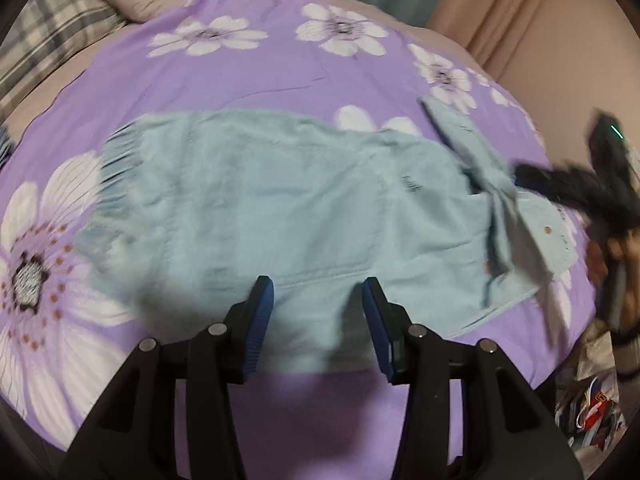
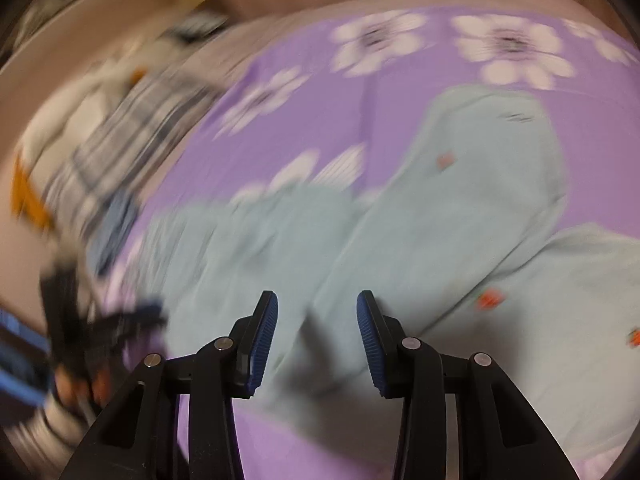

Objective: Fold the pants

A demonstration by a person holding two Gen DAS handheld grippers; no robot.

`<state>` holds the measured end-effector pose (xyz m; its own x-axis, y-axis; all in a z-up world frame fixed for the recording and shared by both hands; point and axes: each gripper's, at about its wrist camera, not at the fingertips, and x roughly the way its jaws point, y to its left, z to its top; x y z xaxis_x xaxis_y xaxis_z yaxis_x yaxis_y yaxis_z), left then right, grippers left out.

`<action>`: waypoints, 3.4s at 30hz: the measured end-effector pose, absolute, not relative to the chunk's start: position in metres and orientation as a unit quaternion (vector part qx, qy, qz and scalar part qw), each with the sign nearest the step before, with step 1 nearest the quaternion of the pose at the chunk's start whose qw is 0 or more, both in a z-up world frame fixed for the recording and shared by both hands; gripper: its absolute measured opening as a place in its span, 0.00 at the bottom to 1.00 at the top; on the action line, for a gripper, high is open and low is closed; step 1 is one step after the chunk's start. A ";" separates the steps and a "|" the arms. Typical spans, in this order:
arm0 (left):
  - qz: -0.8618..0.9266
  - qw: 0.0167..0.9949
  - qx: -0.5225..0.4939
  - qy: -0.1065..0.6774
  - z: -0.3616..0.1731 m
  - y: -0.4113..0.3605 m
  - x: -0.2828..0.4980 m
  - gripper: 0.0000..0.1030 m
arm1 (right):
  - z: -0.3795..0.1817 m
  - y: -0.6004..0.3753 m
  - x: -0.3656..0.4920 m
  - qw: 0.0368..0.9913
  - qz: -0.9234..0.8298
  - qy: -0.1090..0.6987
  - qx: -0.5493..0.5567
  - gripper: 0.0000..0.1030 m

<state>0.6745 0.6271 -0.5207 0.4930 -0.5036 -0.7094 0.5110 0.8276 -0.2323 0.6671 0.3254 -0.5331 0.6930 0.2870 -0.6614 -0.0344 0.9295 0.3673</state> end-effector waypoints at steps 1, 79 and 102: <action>-0.303 0.862 0.006 0.406 -0.519 0.621 0.672 0.44 | -0.530 0.317 0.675 0.906 0.068 0.382 0.171 0.43; -0.365 0.826 0.191 0.385 -0.552 0.436 0.604 0.12 | -0.563 0.092 0.469 0.856 -0.234 0.175 0.427 0.04; -0.302 0.872 0.039 0.384 -0.515 0.544 0.635 0.35 | -0.502 0.195 0.504 0.932 -0.220 0.222 0.184 0.34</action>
